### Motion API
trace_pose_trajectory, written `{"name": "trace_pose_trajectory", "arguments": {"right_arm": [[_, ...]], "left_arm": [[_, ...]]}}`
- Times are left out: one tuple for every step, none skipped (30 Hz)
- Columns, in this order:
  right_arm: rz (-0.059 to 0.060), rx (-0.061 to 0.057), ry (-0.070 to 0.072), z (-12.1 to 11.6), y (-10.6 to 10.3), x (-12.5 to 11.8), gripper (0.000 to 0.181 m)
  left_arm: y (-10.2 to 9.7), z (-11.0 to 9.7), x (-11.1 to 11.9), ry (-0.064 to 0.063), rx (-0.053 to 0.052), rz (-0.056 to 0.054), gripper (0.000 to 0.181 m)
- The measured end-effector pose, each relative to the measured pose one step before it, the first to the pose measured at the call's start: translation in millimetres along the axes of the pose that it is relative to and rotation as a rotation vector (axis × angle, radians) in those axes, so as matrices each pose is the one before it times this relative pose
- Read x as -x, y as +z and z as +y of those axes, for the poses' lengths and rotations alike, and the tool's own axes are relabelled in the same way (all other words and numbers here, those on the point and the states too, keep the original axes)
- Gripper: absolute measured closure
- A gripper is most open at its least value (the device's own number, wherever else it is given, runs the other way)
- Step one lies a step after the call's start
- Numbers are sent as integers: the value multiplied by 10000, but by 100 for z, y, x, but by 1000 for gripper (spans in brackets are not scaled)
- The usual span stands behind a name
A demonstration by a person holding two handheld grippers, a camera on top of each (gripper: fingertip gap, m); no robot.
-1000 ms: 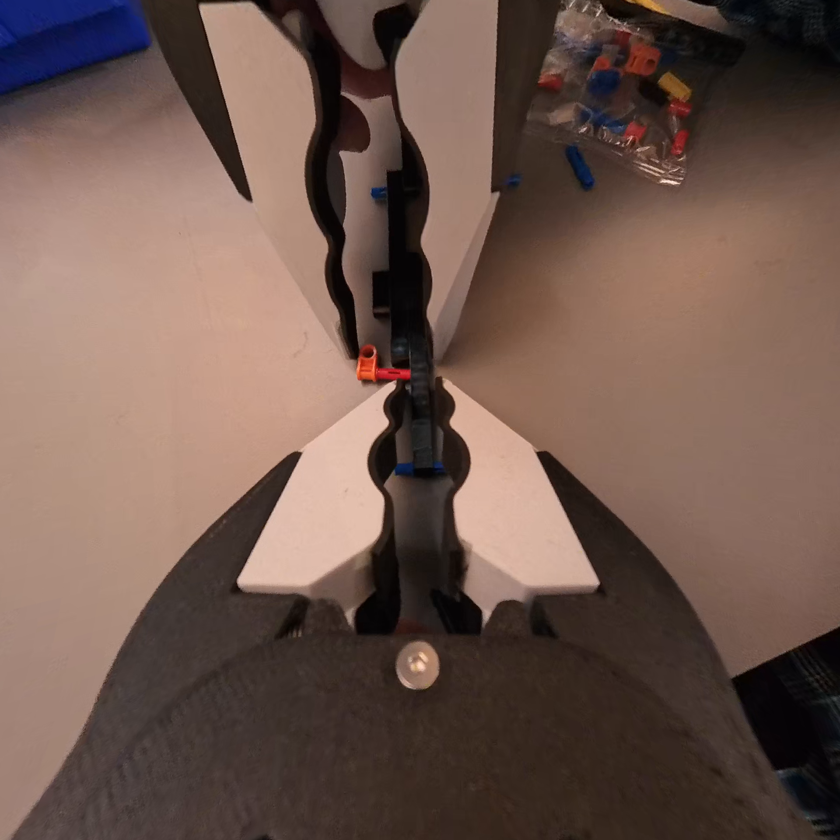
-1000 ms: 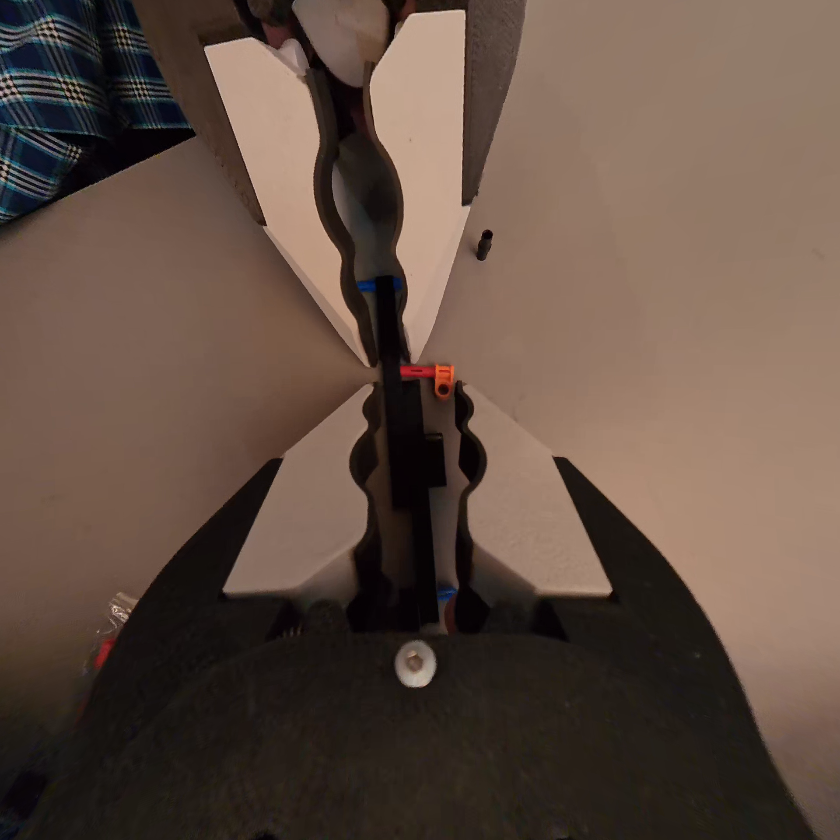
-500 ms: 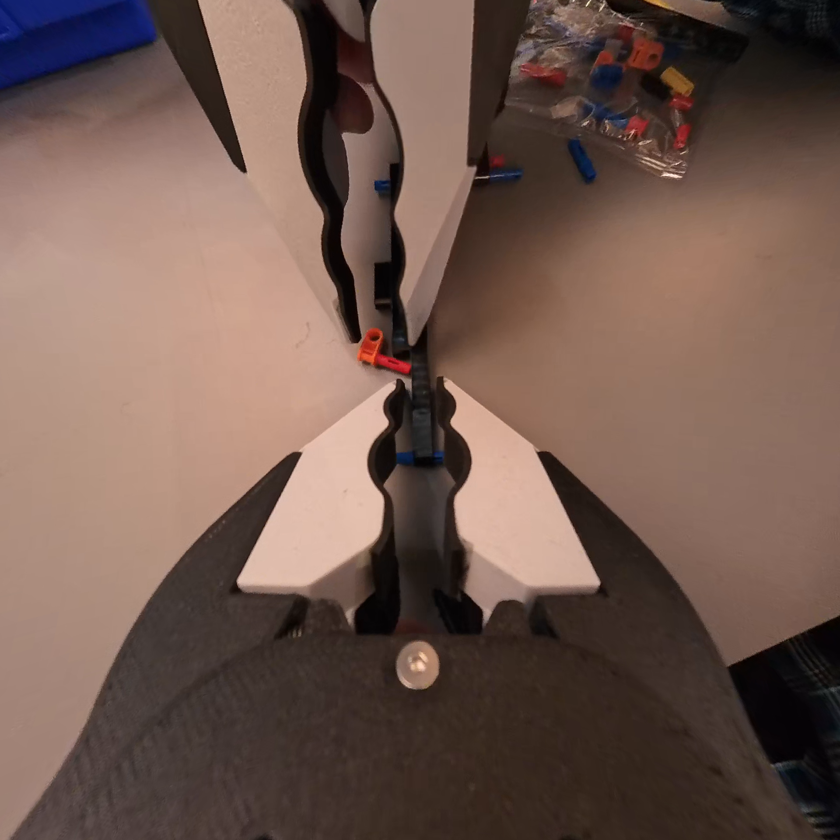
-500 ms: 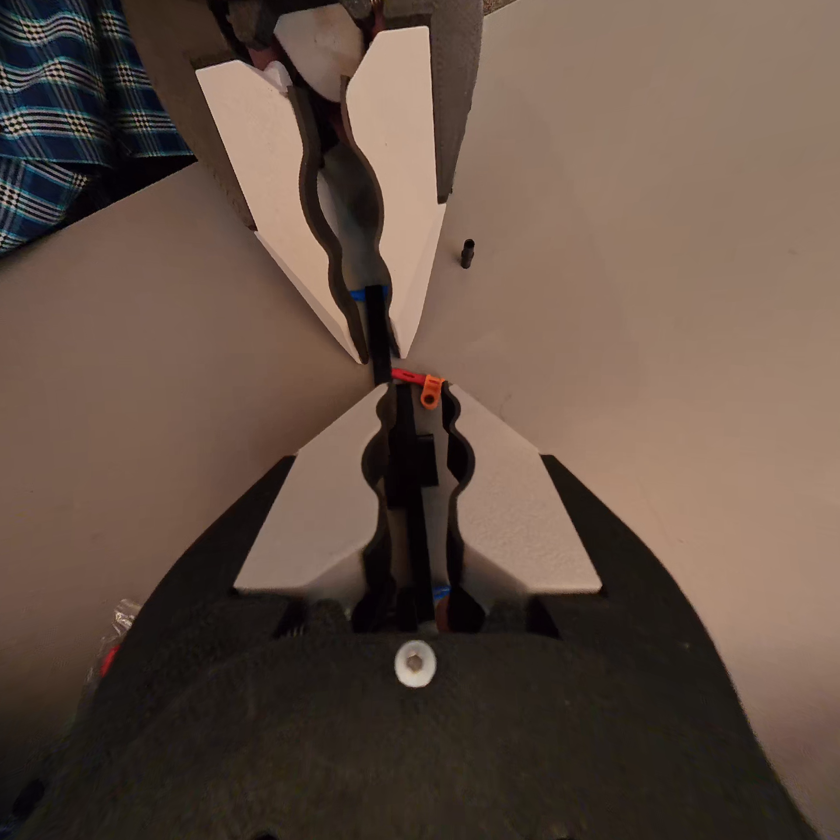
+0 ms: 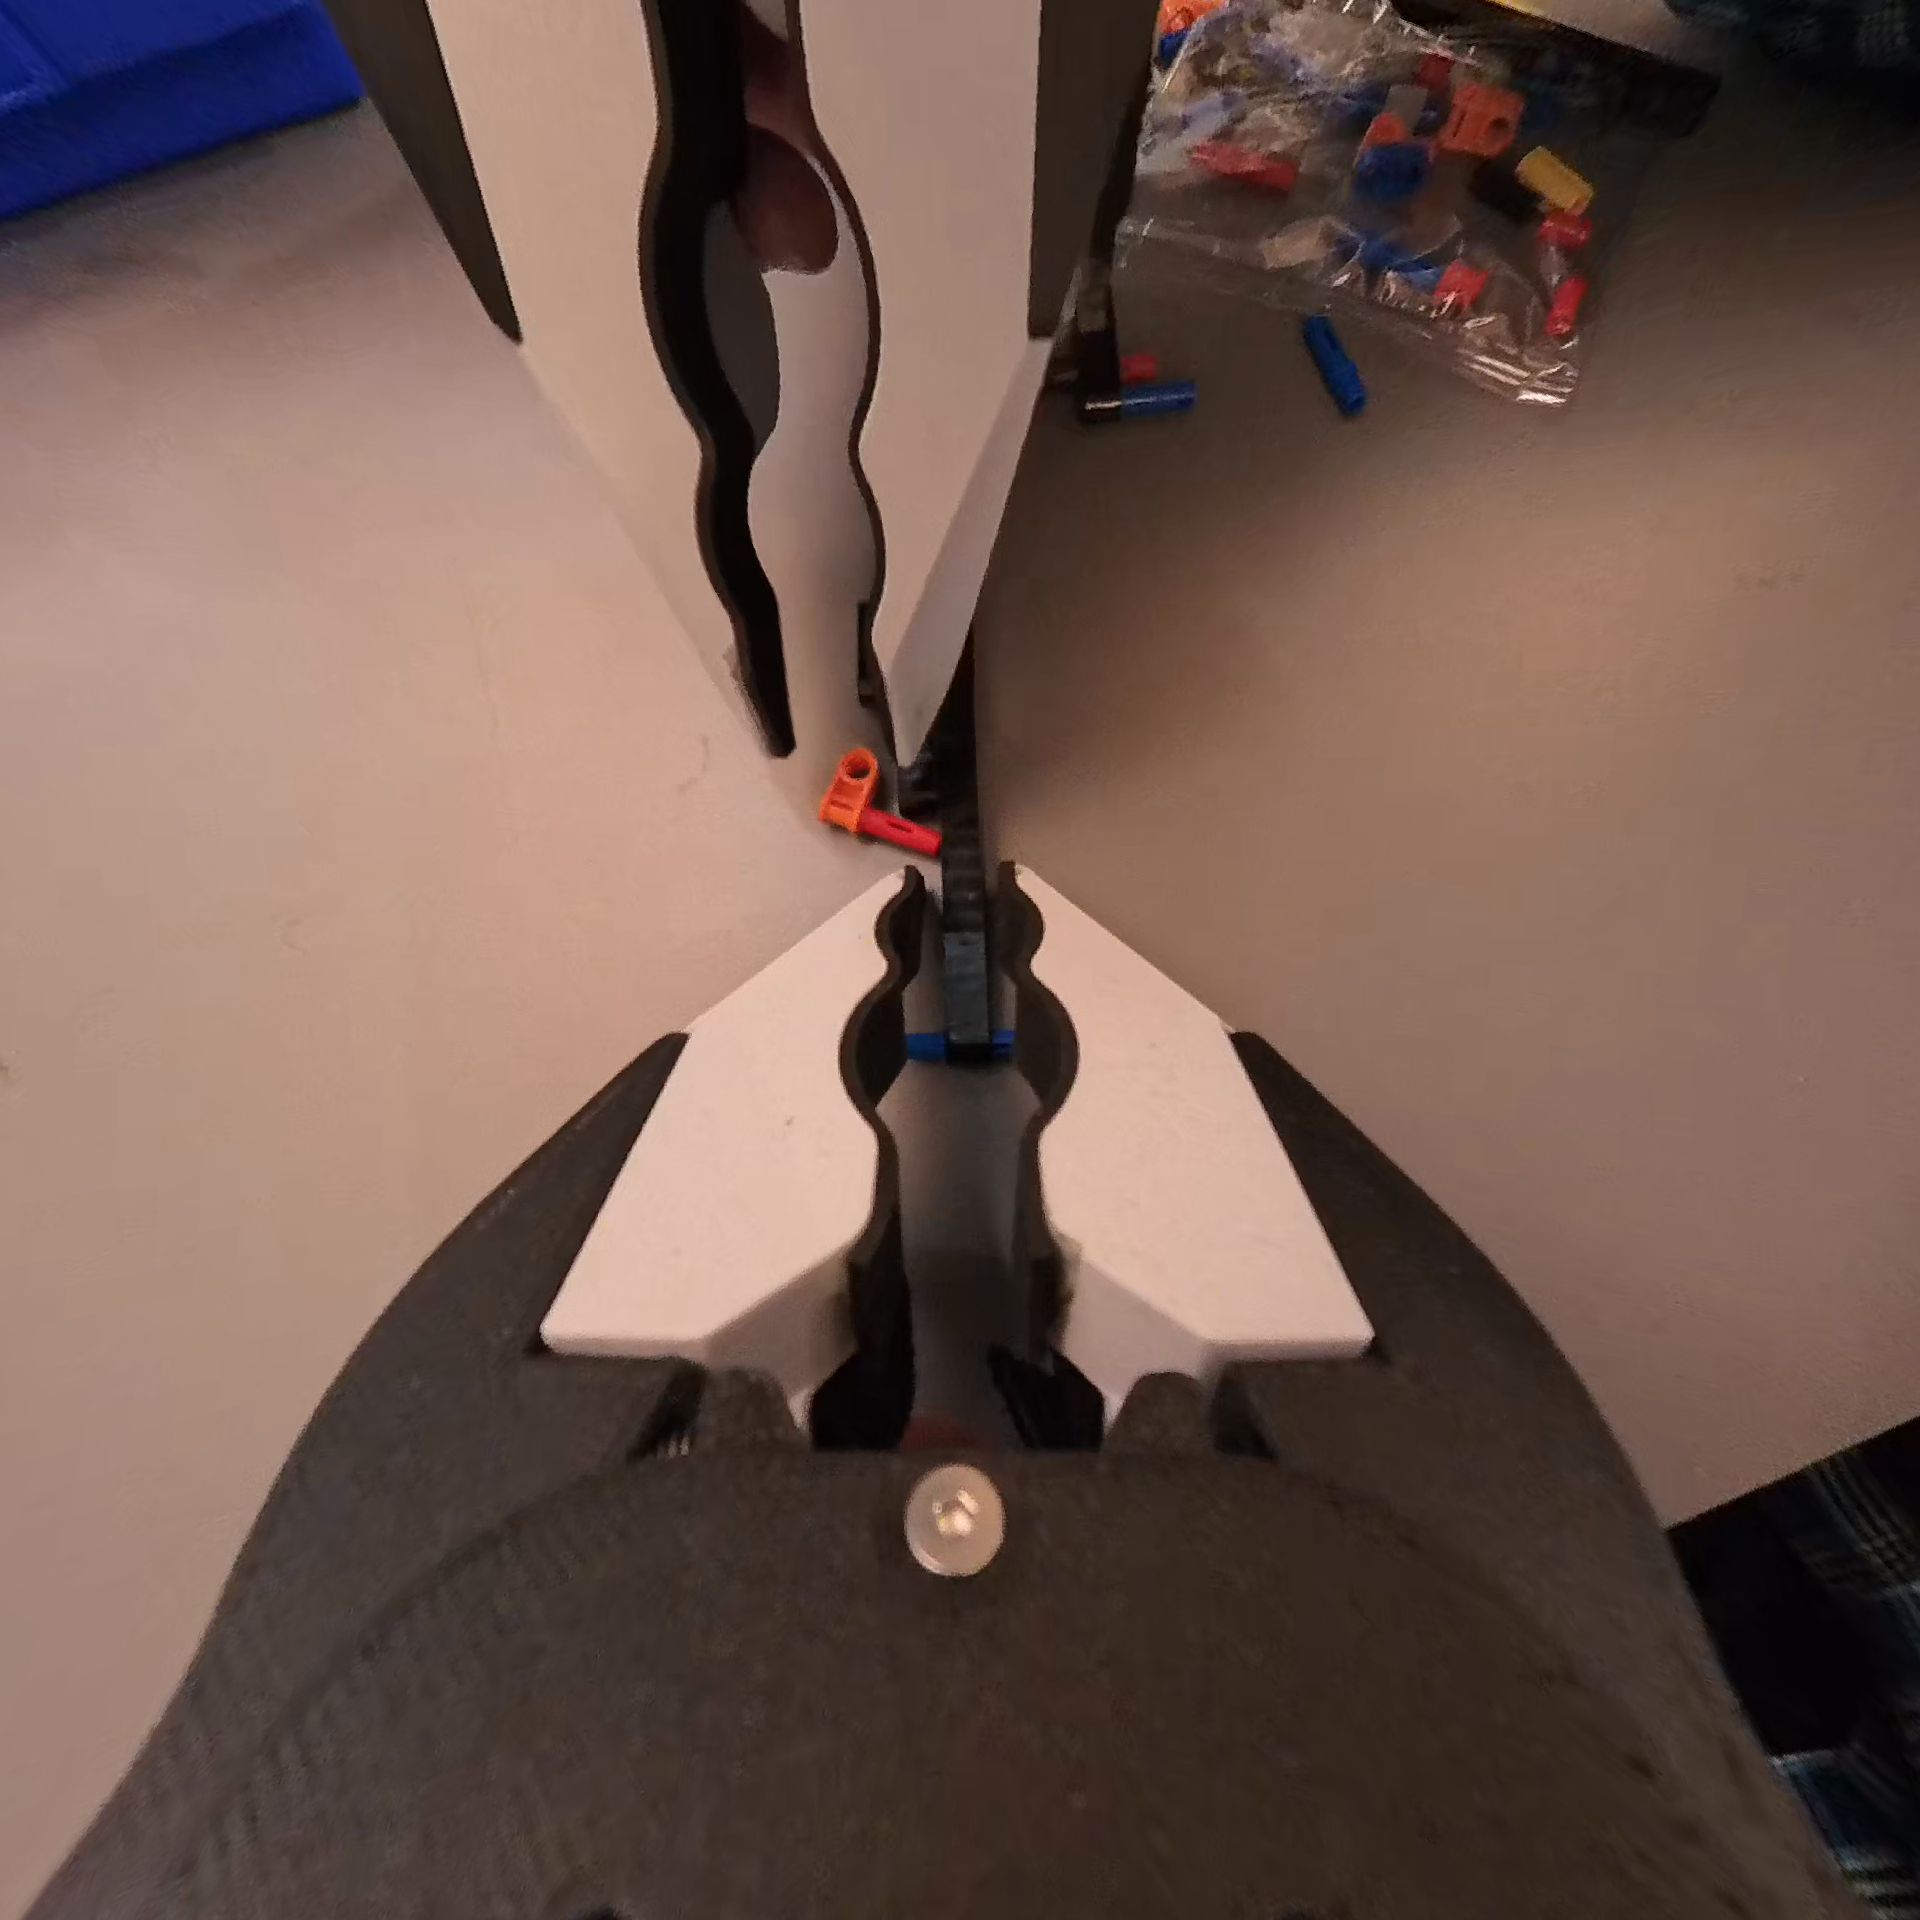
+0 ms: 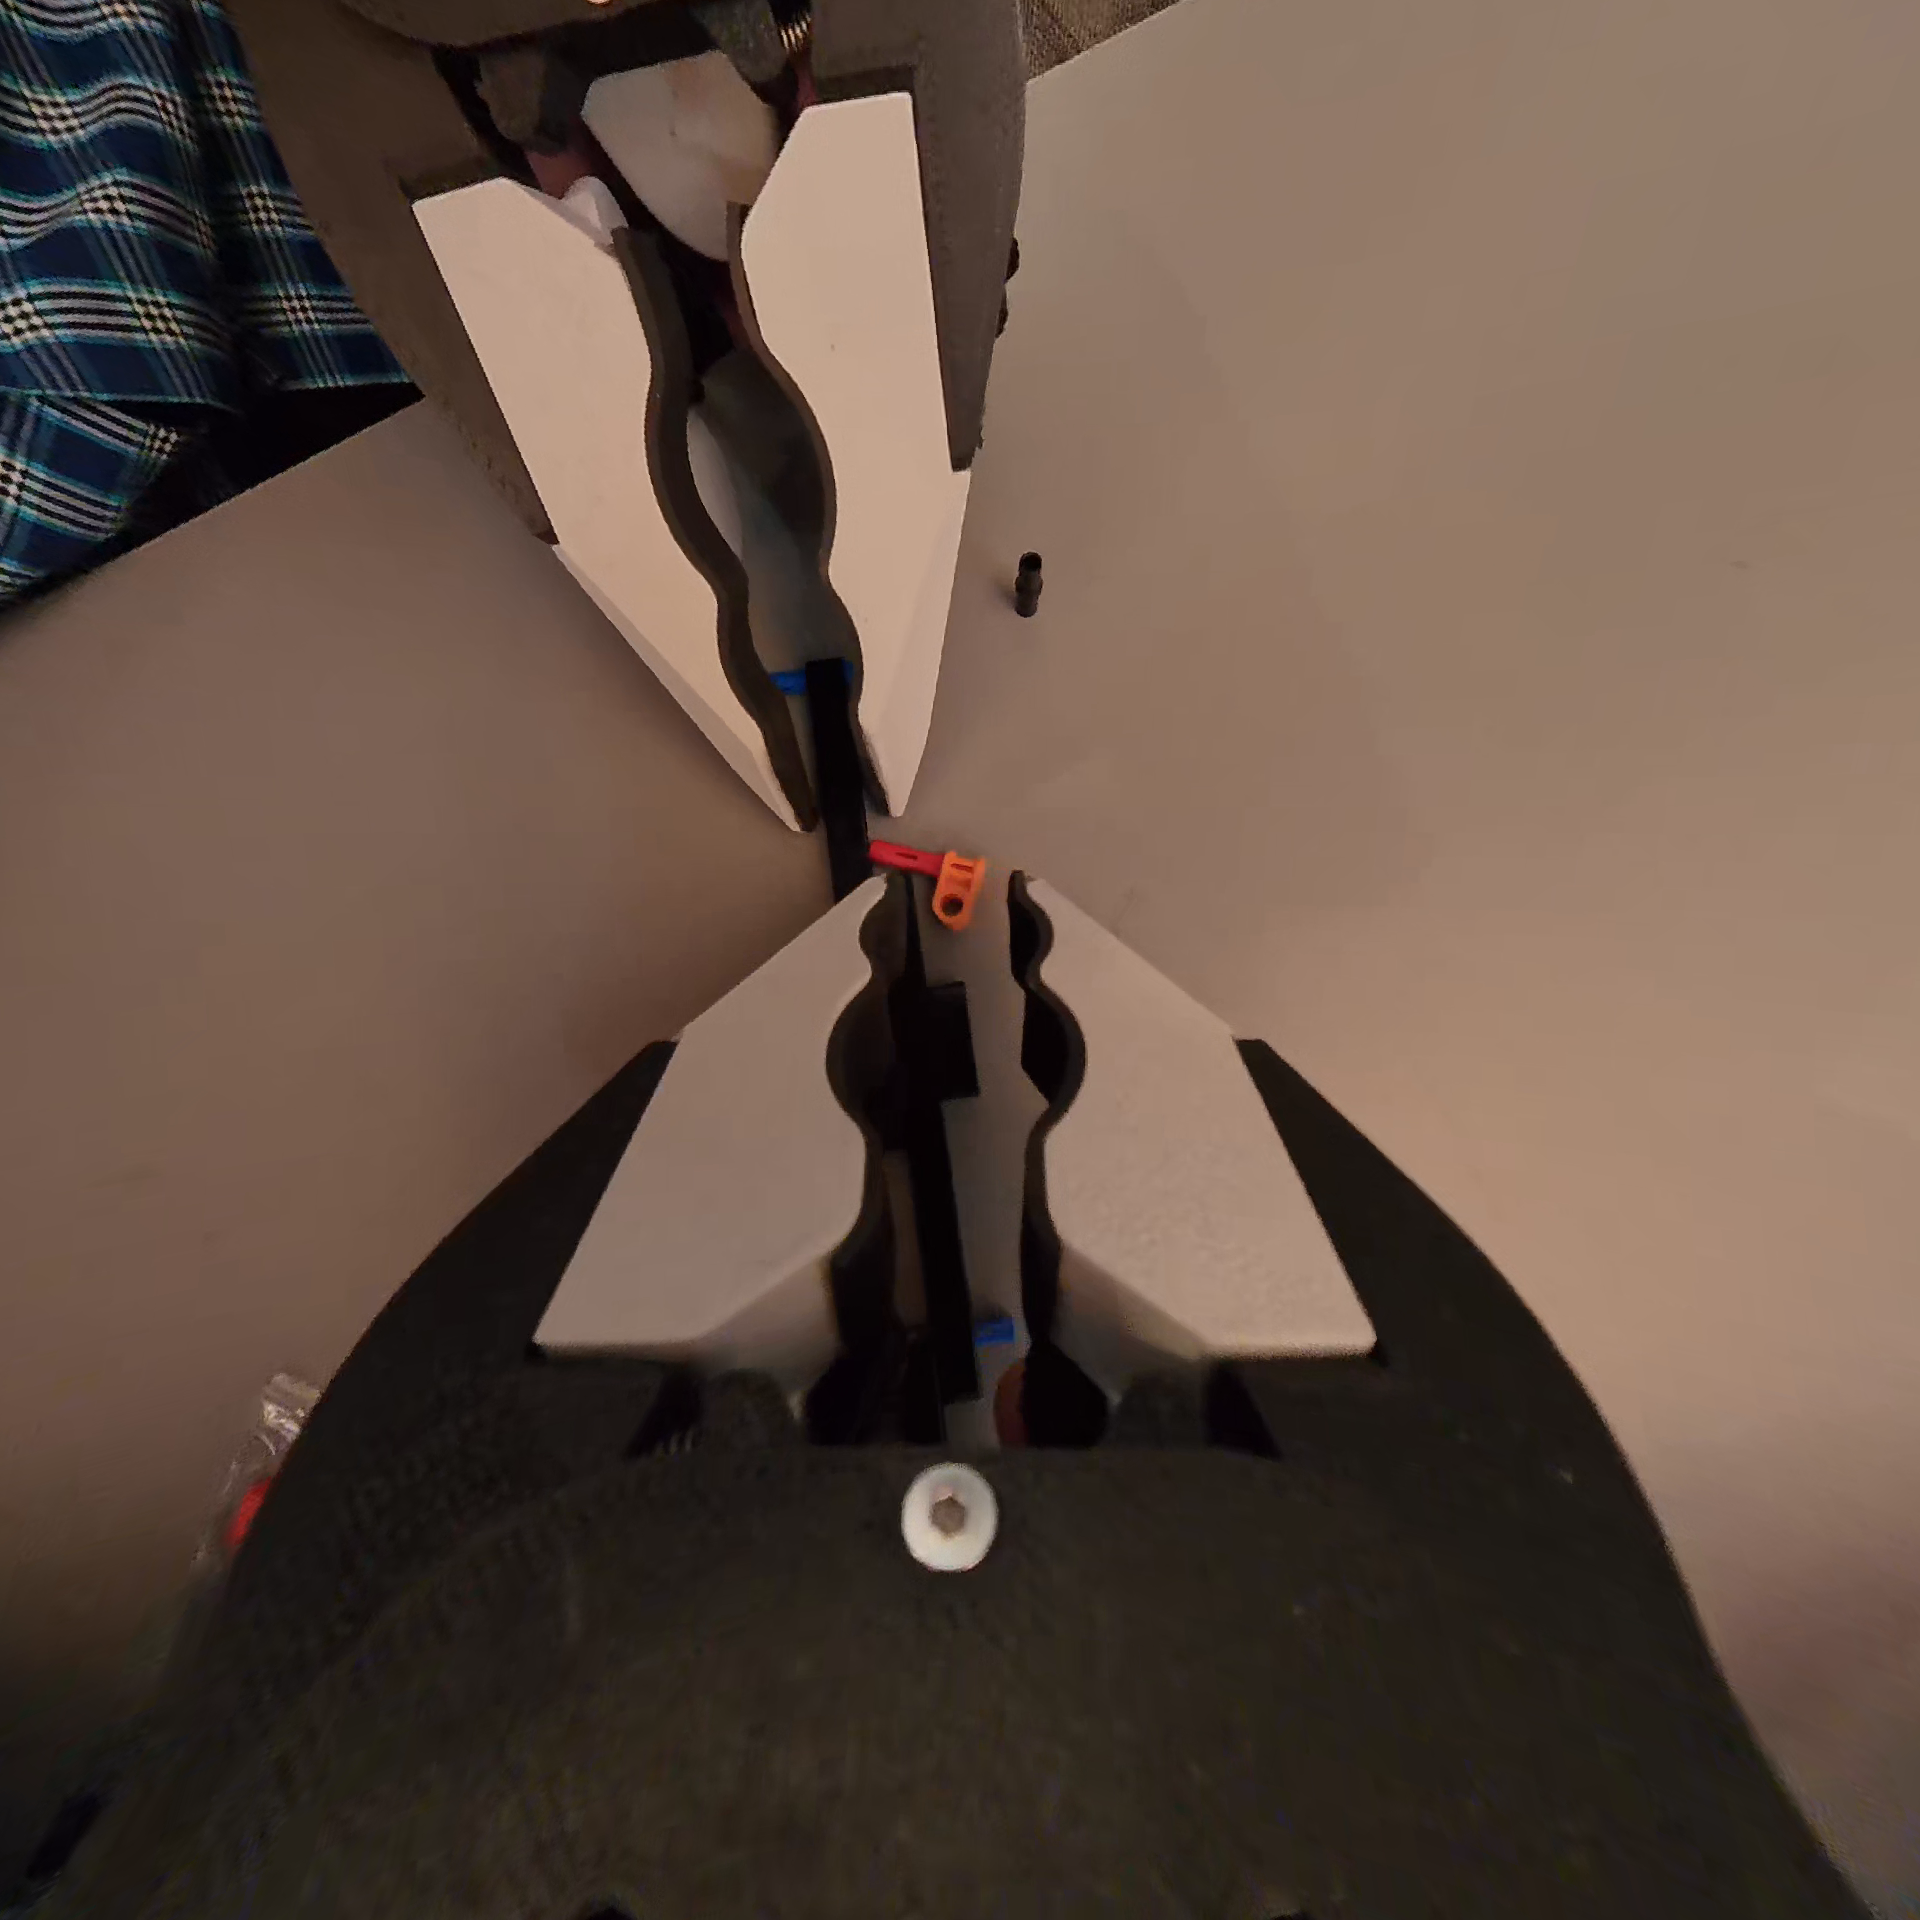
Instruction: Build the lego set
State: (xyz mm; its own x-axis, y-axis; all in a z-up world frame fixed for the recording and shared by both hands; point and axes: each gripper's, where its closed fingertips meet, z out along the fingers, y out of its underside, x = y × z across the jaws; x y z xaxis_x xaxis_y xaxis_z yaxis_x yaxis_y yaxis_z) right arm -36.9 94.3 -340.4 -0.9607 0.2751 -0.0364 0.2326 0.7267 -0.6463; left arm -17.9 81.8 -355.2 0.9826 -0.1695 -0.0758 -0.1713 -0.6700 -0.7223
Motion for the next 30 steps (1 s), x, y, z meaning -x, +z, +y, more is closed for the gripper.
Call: {"name": "trace_pose_trajectory", "arguments": {"right_arm": [[17, -19, 31, 9, -98, -49, 164], [28, -7, 18, 29, -109, -65, 164], [38, -12, 14, 20, -116, -63, 163], [32, -22, 26, -11, -135, -67, 163], [34, -19, 31, -1, -143, -69, 163], [43, -15, 32, 3, -158, -94, 161], [45, -11, 46, 26, -164, -104, 160], [45, -11, 62, 42, -165, -119, 159], [47, -10, 68, 54, -176, -135, 159], [46, 0, 70, 76, -177, -124, 158], [49, 19, 67, 108, -168, -129, 157], [51, 25, 57, 97, -155, -119, 156], [42, 22, 48, 84, -144, -90, 156], [40, 23, 39, 75, -134, -78, 155], [28, 18, 29, 47, -112, -58, 154], [15, 19, 22, 53, -89, -20, 154], [13, 33, 21, 68, -69, -21, 154], [17, 46, 22, 76, -43, -25, 154], [19, 47, 16, 77, -43, -32, 153], [15, 42, 17, 68, -63, -19, 153], [29, 51, 25, 67, -85, -33, 152], [70, 62, 34, 87, -110, -100, 152], [109, 61, 48, 85, -160, -177, 152], [124, 48, 63, 81, -201, -218, 153], [120, 30, 67, 51, -208, -215, 154], [80, 14, 49, 41, -179, -152, 154], [31, 2, 20, 8, -120, -54, 154], [3, 11, -9, 19, -61, 18, 157], [6, 44, -28, 47, 19, 23, 159], [17, 78, -32, 87, 75, 8, 161]], "left_arm": [[0, 0, 6, -4, 0, -7, 169], [-2, 4, 22, -7, 0, -5, 168], [-7, 6, 20, -8, -2, -13, 168], [-5, 3, 12, -4, -3, -12, 168], [-6, 5, 8, -1, -1, -7, 167], [-23, 1, 20, -9, -9, -15, 167], [-10, 26, 16, -16, 2, -8, 166], [-33, 35, 13, -21, 3, -10, 165], [-38, 37, 25, -16, 0, -17, 164], [-41, 36, 30, -11, -3, -33, 164], [-52, 41, 28, -5, -8, -39, 163], [-54, 37, 22, 2, -14, -38, 163], [-53, -1, 17, 12, -24, -42, 162], [-39, 20, -7, 14, -13, -30, 162], [-28, 33, -8, 12, 1, -30, 162], [-32, -8, 24, 10, -26, -38, 161], [-48, -6, 2, 1, -23, -27, 161], [-28, 16, 15, -9, -13, -21, 161], [-44, -10, 16, -16, -31, -18, 160], [-37, 9, 15, -35, -22, -5, 160], [-37, 35, -10, -58, -25, 12, 159], [-81, -33, 24, -67, -75, -11, 157], [-121, -79, 82, -73, -112, -43, 155], [-127, -48, 68, -85, -94, -32, 152], [-105, 22, 34, -83, -45, -5, 152], [-69, 41, 26, -56, -12, -3, 152], [-33, 21, 16, -15, -8, -15, 152], [9, 29, -18, 22, 18, -12, 152], [49, 40, -15, 46, 45, -20, 153], [45, 37, -17, 51, 41, -31, 152]]}}
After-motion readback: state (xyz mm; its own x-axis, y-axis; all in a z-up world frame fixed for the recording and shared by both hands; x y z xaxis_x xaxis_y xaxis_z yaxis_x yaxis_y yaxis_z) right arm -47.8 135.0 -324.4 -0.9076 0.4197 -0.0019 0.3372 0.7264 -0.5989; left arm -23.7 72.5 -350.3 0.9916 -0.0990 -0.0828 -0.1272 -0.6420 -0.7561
